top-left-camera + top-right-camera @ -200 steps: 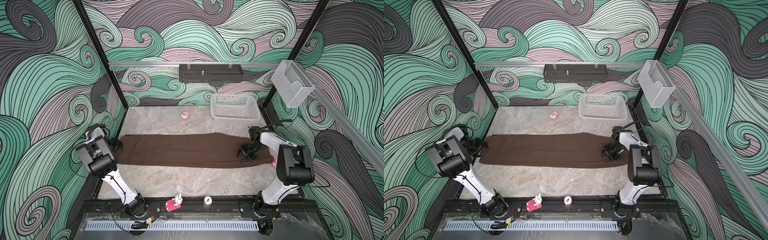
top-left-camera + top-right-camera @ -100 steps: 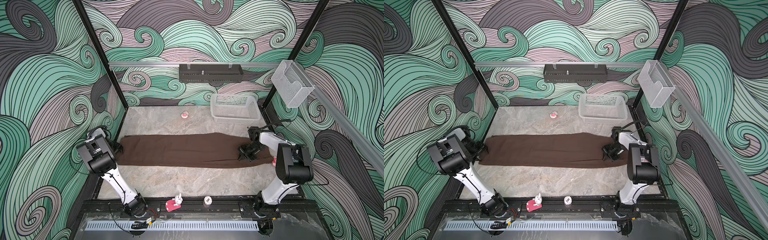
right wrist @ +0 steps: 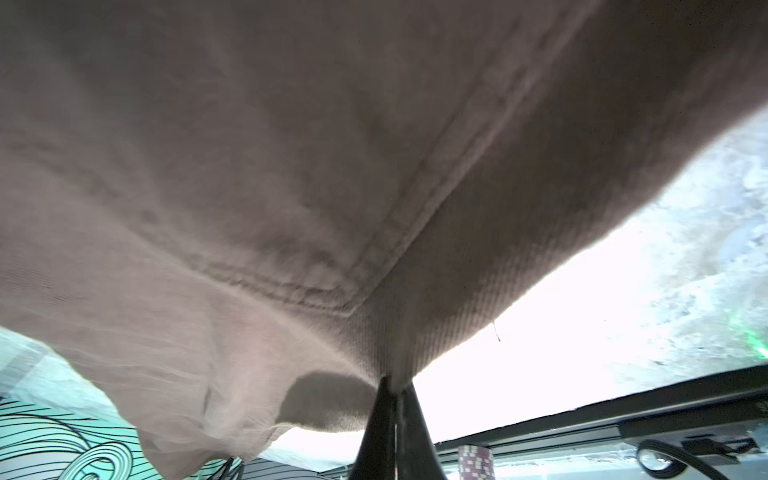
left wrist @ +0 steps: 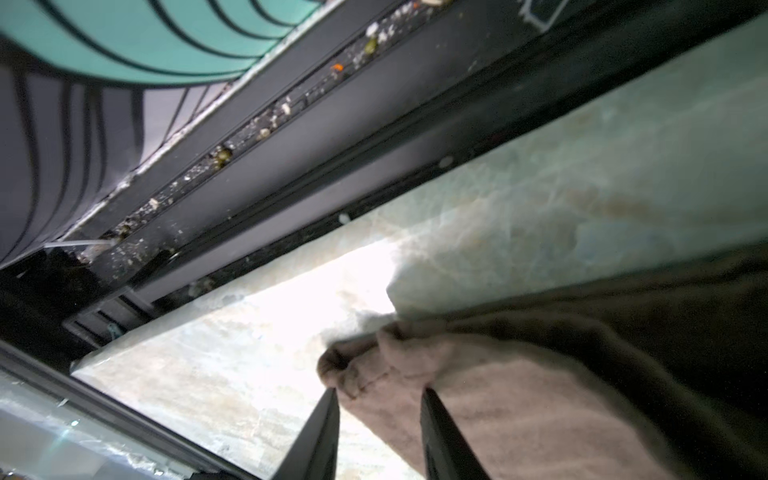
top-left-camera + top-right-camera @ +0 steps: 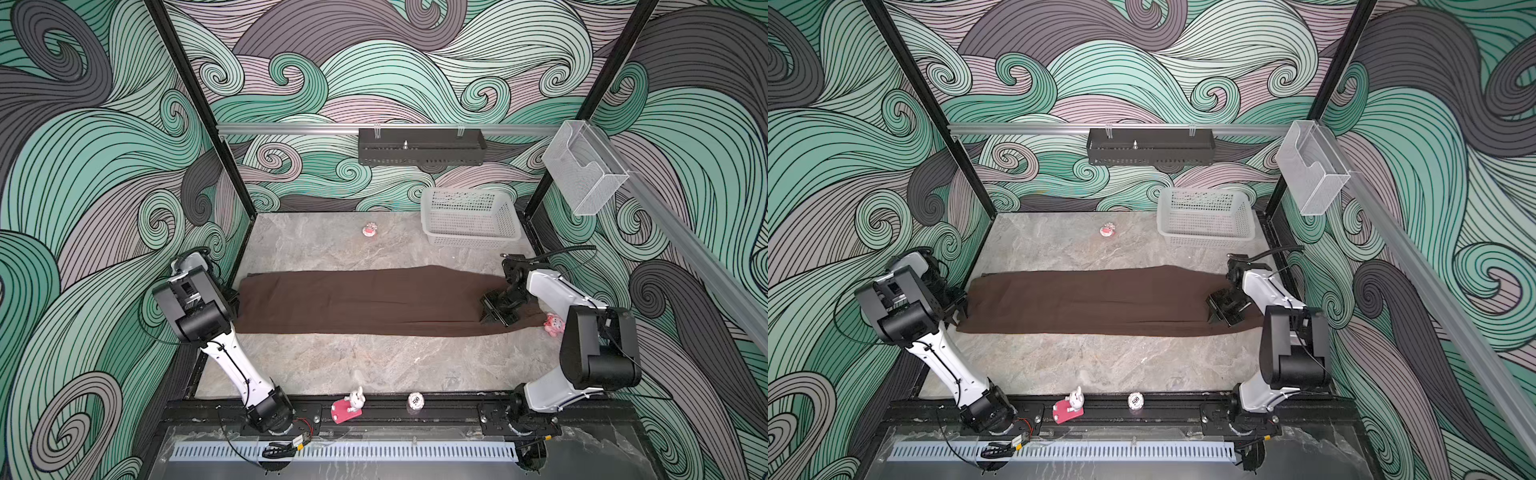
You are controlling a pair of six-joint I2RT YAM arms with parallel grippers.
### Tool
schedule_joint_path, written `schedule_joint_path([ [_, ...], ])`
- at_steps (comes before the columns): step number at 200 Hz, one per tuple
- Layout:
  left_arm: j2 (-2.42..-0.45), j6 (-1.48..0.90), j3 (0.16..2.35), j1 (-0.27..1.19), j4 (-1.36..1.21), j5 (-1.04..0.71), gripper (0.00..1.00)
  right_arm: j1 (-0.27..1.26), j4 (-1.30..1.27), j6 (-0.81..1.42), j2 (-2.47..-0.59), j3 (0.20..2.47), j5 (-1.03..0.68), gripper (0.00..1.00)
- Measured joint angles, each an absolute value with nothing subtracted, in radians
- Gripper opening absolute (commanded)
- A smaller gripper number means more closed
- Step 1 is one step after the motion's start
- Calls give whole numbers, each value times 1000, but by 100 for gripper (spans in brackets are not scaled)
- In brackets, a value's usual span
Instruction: Fold and stack the trousers
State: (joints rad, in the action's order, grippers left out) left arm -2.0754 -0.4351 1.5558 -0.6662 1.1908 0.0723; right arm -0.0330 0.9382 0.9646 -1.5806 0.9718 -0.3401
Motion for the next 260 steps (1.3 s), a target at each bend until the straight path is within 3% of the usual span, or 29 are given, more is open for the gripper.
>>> schedule_joint_path([
  [26, -2054, -433, 1555, -669, 1205, 69, 50, -31, 946, 950, -1584, 944, -340, 0],
  [40, -2031, -433, 1555, -672, 1209, 52, 53, -23, 963, 939, -1584, 965, -334, 27],
  [48, -2017, -433, 1556, -672, 1210, 42, 54, -14, 979, 931, -1584, 990, -328, 37],
  [81, -1948, -433, 1625, -638, 1219, -4, 54, 57, 1023, 909, -1584, 1127, -295, 44],
  [100, -1914, -432, 1683, -601, 1216, -39, 52, 96, 1027, 909, -1586, 1195, -281, 41],
  [122, -1885, -430, 1712, -559, 1203, -97, 50, 113, 1000, 907, -1619, 1264, -285, 25],
  [174, -1944, -438, 1735, -476, 1139, -217, 44, 113, 820, 891, -1885, 1367, -287, 4],
  [222, -2190, -446, 1820, -453, 1108, -246, 40, 101, 756, 905, -2014, 1370, -270, 2],
  [260, -2295, -445, 1863, -465, 1168, -149, 38, 88, 756, 929, -2019, 1370, -264, 3],
])
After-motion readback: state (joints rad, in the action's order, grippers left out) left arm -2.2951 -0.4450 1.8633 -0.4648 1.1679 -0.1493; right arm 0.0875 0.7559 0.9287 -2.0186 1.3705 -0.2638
